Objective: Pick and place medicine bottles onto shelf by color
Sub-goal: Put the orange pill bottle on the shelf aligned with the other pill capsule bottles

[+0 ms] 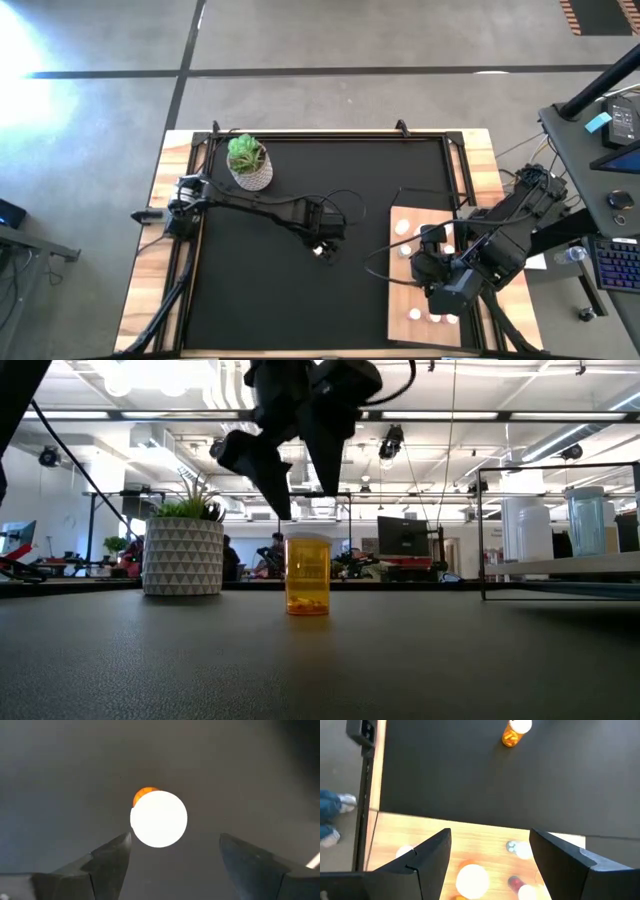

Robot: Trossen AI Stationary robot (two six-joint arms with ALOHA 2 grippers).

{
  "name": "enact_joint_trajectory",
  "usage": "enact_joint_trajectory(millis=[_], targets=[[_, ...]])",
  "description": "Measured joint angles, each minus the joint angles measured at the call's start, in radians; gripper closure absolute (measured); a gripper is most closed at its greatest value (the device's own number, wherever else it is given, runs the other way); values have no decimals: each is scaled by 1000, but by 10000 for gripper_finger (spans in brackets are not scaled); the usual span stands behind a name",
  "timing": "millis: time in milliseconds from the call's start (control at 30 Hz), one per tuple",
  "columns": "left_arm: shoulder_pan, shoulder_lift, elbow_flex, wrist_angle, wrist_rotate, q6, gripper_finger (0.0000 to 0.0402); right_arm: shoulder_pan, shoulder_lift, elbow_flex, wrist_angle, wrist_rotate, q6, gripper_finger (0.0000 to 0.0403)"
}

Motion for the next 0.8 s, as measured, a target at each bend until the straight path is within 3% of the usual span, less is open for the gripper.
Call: enact_joint_trajectory(millis=[133,400,633,800], targets=[[8,-43,2,-14,0,-2,115,-12,4,0,-1,4,68,145],[-8,-196,-29,-194,-47,-60,116,-90,7,-2,18,57,248,144],[-95,-349,-70,-253,-195,-80,116,-188,18,-58,309,50,254,114],[-159,-477,-137,-260,-254,-78,116,-266,73,-59,416,64,294,79]])
